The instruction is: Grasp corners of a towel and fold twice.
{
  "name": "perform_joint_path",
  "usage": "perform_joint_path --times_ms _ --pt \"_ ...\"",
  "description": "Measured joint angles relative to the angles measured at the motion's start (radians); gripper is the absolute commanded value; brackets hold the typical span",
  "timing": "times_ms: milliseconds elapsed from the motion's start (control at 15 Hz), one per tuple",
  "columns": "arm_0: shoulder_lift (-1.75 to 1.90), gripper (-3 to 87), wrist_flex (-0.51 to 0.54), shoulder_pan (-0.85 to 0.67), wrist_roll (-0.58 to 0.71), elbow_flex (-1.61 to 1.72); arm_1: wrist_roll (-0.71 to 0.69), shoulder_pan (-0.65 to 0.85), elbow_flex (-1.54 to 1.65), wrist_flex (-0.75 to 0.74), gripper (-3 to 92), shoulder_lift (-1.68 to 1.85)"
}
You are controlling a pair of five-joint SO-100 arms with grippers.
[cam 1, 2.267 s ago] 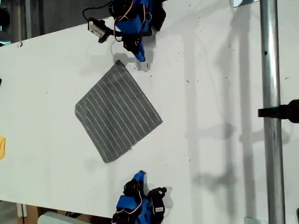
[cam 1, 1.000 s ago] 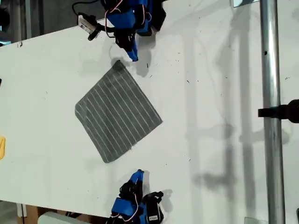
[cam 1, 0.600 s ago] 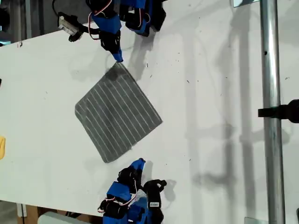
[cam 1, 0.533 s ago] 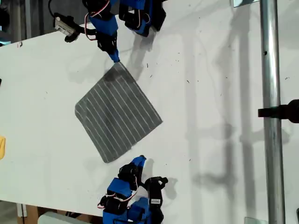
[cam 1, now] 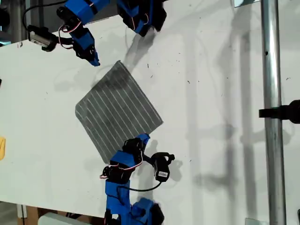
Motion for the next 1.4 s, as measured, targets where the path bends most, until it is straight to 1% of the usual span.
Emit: perform_joint_path --times_ms 67,200,333,467,733,933,1333,1400 --pt "-0.029 -2.8 0.017 0.000 0.017 -0.055 -0.029 0.025 -0.023 0.038 38.7 -0.032" --pt "-0.054 -2.6 0.029 0.000 0.034 -0.115 -0.077 0.037 -0.032 0.094 47.5 -0.051" --pt "-0.064 -2.6 0.029 -0.003 0.046 -0.137 -0.084 0.046 -0.005 0.098 47.7 -0.052" --pt "-0.077 -2.4 0.029 -0.005 0.052 -0.138 -0.086 0.051 0.129 0.051 47.1 -0.038" --pt "-0.137 -2.3 0.028 -0.005 0.069 -0.138 -0.083 0.046 0.360 -0.132 45.1 -0.034" --pt "-0.175 -2.3 0.028 -0.005 0.072 -0.192 -0.083 0.077 0.468 -0.252 45.0 -0.051" --pt "-0.178 -2.3 0.028 -0.005 0.077 -0.196 -0.083 0.143 0.566 -0.502 44.9 -0.299" --pt "-0.183 -2.3 0.028 -0.005 0.077 -0.196 -0.084 0.143 0.566 -0.525 42.8 -0.348"
